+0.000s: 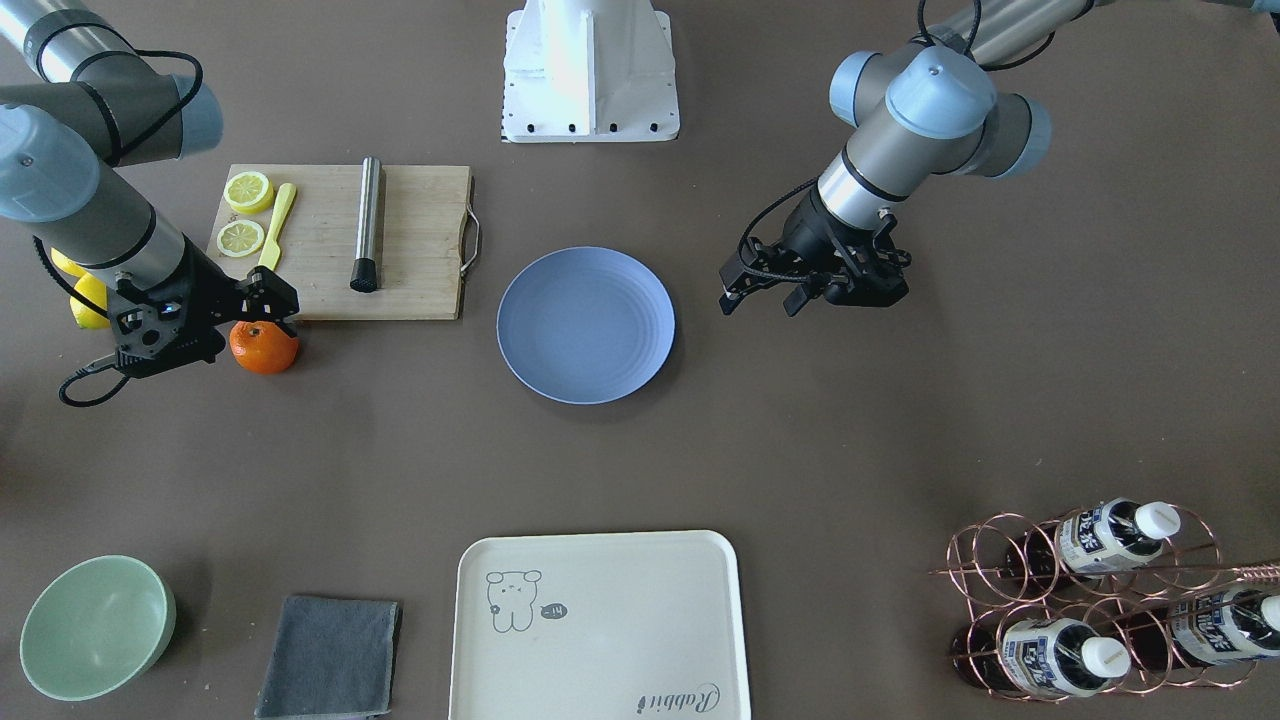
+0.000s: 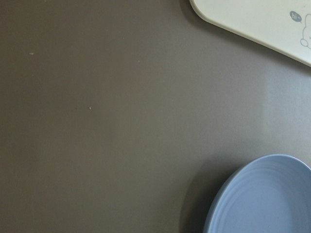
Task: Pick orange to plate
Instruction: 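Draw the left gripper back from the plate while the right gripper reaches toward the orange, then close the right gripper around the orange and lift it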
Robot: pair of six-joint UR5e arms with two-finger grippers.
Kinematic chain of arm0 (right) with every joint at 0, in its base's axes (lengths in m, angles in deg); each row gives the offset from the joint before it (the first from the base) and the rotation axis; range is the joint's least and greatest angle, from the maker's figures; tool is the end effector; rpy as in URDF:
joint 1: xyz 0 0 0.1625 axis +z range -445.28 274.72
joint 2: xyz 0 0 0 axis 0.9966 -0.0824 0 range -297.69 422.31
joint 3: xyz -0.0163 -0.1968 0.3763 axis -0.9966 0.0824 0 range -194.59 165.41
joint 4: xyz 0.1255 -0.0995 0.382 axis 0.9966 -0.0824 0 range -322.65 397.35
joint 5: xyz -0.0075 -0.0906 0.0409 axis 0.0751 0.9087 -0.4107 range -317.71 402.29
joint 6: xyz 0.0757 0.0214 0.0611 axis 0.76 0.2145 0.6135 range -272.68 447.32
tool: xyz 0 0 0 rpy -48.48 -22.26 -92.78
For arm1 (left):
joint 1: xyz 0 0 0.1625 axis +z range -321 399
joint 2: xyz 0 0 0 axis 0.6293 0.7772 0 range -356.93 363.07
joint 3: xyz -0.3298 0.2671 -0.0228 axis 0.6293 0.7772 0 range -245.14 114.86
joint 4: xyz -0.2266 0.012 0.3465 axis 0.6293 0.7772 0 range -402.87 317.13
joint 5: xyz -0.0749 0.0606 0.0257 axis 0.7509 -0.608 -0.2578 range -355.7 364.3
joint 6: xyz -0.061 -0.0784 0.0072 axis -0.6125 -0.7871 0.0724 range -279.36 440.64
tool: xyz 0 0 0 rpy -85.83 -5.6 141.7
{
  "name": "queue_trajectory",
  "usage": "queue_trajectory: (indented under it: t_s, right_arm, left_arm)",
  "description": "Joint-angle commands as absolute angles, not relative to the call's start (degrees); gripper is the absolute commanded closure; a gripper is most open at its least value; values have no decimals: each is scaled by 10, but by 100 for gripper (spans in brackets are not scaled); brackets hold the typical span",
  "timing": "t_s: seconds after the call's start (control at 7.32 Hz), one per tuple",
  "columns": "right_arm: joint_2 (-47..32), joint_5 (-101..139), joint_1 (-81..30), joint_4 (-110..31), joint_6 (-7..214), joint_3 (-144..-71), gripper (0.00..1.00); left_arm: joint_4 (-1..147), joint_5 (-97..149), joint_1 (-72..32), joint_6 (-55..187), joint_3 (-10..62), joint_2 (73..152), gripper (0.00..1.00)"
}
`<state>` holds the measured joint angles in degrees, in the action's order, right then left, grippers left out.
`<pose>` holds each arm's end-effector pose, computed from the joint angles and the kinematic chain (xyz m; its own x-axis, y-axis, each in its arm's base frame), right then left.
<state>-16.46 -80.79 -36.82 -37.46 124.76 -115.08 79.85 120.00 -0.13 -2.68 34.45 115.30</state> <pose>-0.3236 -0.4841 0.4411 0.6477 -0.2723 0.7116 0.1721 0.9621 0.2116 0.4225 -0.4598 0.2977 0.3620 -0.1593 -0.9185 0.2242 0.9713 -0.0801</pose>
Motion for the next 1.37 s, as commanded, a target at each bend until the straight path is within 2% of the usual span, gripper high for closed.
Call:
queue_trajectory:
  t_s: [0.0, 0.55, 0.82, 0.96, 1.09, 1.23]
  right_arm:
    - [-178, -784, -383, -372, 1251, -1156, 1]
    - [-178, -778, -404, -372, 1249, -1145, 3]
    - [-178, -776, -408, -372, 1247, -1136, 8]
    - [-178, -772, -408, -372, 1246, -1134, 16]
    - [-178, -770, -408, -372, 1245, -1133, 29]
    - [-178, -770, -408, -372, 1245, -1135, 71]
  left_arm:
    - [794, 1198, -2, -29, 355, 1148, 2]
    - [794, 1197, -1, -30, 371, 1132, 2]
    - [794, 1198, -3, -30, 378, 1130, 2]
    - [794, 1198, -2, -31, 378, 1130, 2]
    - [793, 1198, -2, -32, 379, 1131, 2]
    - [793, 1198, -3, -32, 378, 1130, 2]
